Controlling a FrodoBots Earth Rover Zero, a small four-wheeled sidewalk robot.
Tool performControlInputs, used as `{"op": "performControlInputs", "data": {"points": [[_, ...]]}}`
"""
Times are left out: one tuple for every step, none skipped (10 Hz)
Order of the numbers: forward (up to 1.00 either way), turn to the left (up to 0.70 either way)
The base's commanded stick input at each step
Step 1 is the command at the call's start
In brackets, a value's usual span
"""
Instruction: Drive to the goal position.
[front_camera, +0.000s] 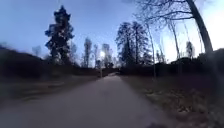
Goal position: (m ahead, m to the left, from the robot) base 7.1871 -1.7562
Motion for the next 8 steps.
{"op": "performControlInputs", "data": {"points": [[1.0, 0.0], [1.0, 0.0], [1.0, 0.0], [1.0, 0.0], [1.0, 0.0], [1.0, 0.0], [1.0, 0.0], [1.0, 0.0]]}}
